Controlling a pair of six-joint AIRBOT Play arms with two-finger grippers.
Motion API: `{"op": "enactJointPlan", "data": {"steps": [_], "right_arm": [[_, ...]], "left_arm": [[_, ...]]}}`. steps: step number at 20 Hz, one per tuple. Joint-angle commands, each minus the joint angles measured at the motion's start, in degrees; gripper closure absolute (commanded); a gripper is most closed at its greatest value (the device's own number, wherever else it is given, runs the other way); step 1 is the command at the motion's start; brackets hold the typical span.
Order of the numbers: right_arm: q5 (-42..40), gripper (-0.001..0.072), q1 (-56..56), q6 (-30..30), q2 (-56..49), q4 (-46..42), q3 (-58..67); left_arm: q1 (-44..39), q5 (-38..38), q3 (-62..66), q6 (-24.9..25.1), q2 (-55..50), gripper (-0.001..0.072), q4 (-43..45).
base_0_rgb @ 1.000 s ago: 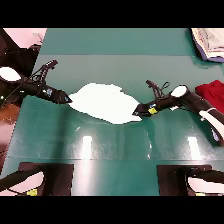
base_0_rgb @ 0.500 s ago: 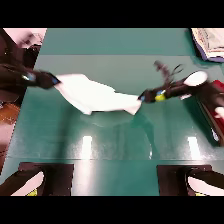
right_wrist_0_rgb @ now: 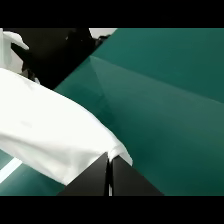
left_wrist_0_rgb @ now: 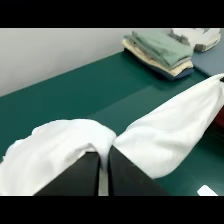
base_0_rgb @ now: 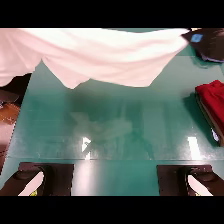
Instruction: Fold the shirts.
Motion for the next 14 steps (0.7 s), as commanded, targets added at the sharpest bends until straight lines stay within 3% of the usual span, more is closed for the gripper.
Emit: {"op": "enactJointPlan", "data": {"steps": [1,5,8,14], "right_arm": [[4.94,0.0699,-0.28,5.27,4.68,-0.20,2.58],[12.94,0.0699,-0.28,12.48,4.17,-3.96,1.31],[14.34,0.0699,-0.28,13.57,1.66,-4.50,-6.14],[6.05,0.0699,-0.31,10.25,-9.07,-4.59,-23.74]], "left_arm": [[0.00,-4.85,5.44,-3.54,0.31,0.0682,-3.61],[0.00,-12.81,-7.63,-6.56,0.09,0.0682,-4.31],[0.00,-12.90,-25.90,-6.34,0.09,0.0682,-4.31],[0.00,1.60,-58.55,0.17,-6.27,0.0681,-4.33]]}}
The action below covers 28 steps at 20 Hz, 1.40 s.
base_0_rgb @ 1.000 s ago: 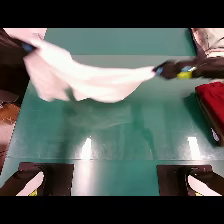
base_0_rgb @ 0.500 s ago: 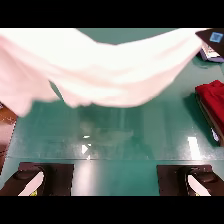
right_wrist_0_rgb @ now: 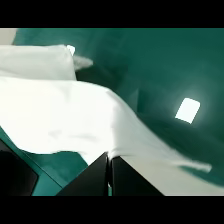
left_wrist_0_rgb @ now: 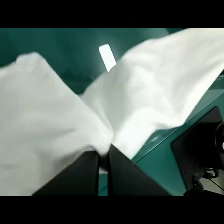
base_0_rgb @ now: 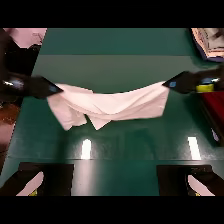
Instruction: Fold the shirts.
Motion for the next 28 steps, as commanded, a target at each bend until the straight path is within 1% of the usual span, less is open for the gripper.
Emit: {"op": "enactJointPlan", "data": {"steps": [1,2,3,4,5,7,8,10,11,12,13,14,15,17,18,19,21,23,24,25,26,28], "right_arm": [[-6.95,0.0699,-0.04,-2.14,-6.75,-0.20,-8.66],[-9.51,0.0699,-0.04,-2.62,-8.41,-0.22,-9.75],[-11.28,0.0699,-0.04,-3.23,-9.99,-0.22,-10.12],[-12.37,0.0699,-0.09,-3.41,-11.43,-0.22,-10.01],[-13.49,0.0699,-0.33,-3.41,-12.26,-0.20,-10.03],[-14.16,0.0699,-1.88,-3.41,-12.96,-0.15,-9.81],[-14.12,0.0699,-3.43,-3.41,-12.61,-0.22,-9.81],[-13.92,0.0699,-6.78,-3.41,-10.62,-0.20,-9.81],[-13.16,0.0699,-8.66,-3.43,-9.14,-0.22,-9.81],[-12.17,0.0699,-10.27,-3.61,-7.74,-0.22,-9.81],[-11.06,0.0699,-11.63,-4.09,-6.43,-0.22,-9.81],[-9.60,0.0699,-12.85,-4.52,-4.96,-0.31,-9.81],[-8.20,0.0699,-13.79,-4.50,-3.43,-1.29,-9.81],[-4.90,0.0699,-14.19,-4.48,-0.74,-4.83,-9.81],[-2.82,0.0698,-14.19,-4.46,0.42,-6.21,-9.86],[-0.59,0.0698,-14.19,-4.46,1.46,-6.23,-9.92],[1.92,0.0697,-14.19,-4.46,3.45,-6.10,-9.92],[2.38,0.0685,-14.21,-4.48,5.46,-6.16,-9.92],[2.40,0.0595,-14.19,-4.48,6.40,-6.16,-9.92],[2.73,0.0448,-14.19,-4.50,7.43,-6.14,-9.92],[3.87,0.0391,-14.19,-4.50,8.22,-6.19,-9.92],[9.66,0.0390,-14.19,-4.50,9.31,-6.58,-9.92]], "left_arm": [[0.00,10.58,-14.34,3.50,-6.16,0.0681,-0.37],[0.00,13.22,-14.34,4.31,-8.90,0.0679,-0.42],[0.00,16.13,-13.77,5.51,-11.52,0.0583,-0.50],[0.00,18.32,-12.68,5.90,-13.60,0.0314,-0.52],[0.00,19.78,-10.95,5.92,-15.39,0.0171,-0.57],[0.20,19.82,-6.91,6.05,-16.79,0.0166,0.68],[0.17,18.62,-4.13,6.75,-16.76,0.0166,4.09],[0.17,12.87,1.51,7.21,-16.76,0.0166,14.21],[0.17,10.14,2.64,7.21,-16.72,0.0166,17.11],[0.17,7.67,2.51,7.26,-16.79,0.0165,18.16],[0.17,5.81,1.46,7.26,-16.90,0.0136,18.18],[0.17,5.29,-0.24,7.26,-16.90,0.0060,18.16],[0.17,5.44,-2.12,7.26,-16.90,0.0015,18.14],[-0.07,7.30,-6.88,7.26,-16.90,0.0015,17.31],[-0.50,8.90,-9.60,7.56,-16.92,0.0015,15.04],[-1.38,11.06,-12.39,8.92,-16.92,0.0015,13.07],[-3.76,16.63,-16.55,10.56,-17.03,0.0015,13.14],[-4.98,20.87,-17.68,10.16,-17.92,0.0015,14.01],[-4.98,22.43,-17.68,9.07,-18.34,0.0015,14.05],[-4.98,24.17,-17.68,8.09,-18.40,0.0015,14.10],[-4.98,25.94,-17.66,7.08,-18.40,0.0016,14.51],[-4.98,27.30,-17.66,6.78,-18.40,0.0016,14.75]]}}
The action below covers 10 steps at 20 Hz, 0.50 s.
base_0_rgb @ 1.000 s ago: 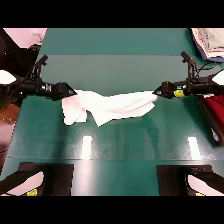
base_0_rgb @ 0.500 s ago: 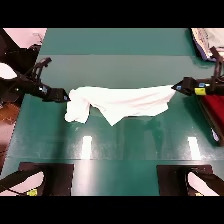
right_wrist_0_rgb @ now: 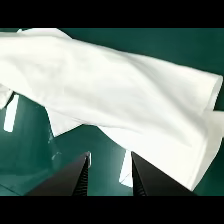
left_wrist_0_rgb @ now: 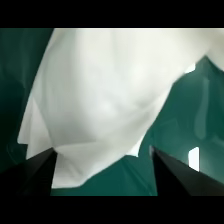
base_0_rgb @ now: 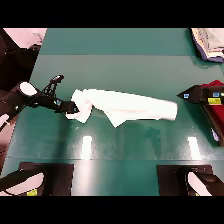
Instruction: Fold the shirts.
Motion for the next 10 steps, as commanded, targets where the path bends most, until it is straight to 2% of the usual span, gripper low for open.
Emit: {"op": "enactJointPlan", "data": {"steps": [1,3,5,10], "right_arm": [[9.22,0.0390,-0.07,0.02,2.62,-1.97,-0.02],[10.73,0.0390,-0.09,0.02,4.07,-5.11,-0.02],[6.58,0.0390,-0.11,0.02,5.38,-7.28,-0.02],[4.68,0.0390,-0.07,0.04,1.36,-6.88,-0.02]], "left_arm": [[-0.39,4.35,-0.70,-1.33,-0.24,0.0016,1.25],[-0.39,4.63,-0.72,-1.33,-0.28,0.0018,3.74],[-0.39,6.14,-0.72,-1.33,-0.52,0.0045,4.72],[-0.42,8.63,-0.72,-2.14,-3.76,0.0047,2.47]]}}
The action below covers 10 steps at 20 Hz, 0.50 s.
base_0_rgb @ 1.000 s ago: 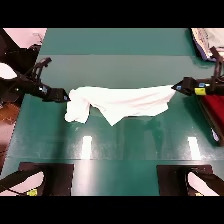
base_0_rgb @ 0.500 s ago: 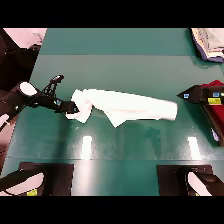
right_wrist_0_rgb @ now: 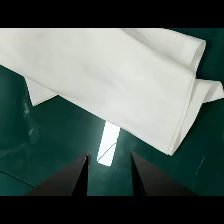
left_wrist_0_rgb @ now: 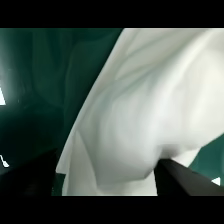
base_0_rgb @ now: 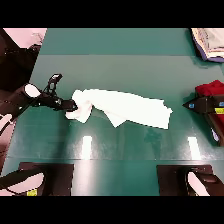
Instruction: Fold the shirts.
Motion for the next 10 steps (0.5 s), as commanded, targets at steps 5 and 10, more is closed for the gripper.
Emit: {"op": "enactJointPlan", "data": {"steps": [5,10], "right_arm": [[-2.95,0.0390,0.07,-0.57,-9.88,-0.79,0.00],[-10.49,0.0299,0.35,-13.73,-20.79,6.25,0.11]], "left_arm": [[-0.02,0.35,2.10,-0.46,-2.36,0.0681,-2.84],[-0.02,-8.13,14.88,-0.04,-1.77,0.0681,-0.55]]}}
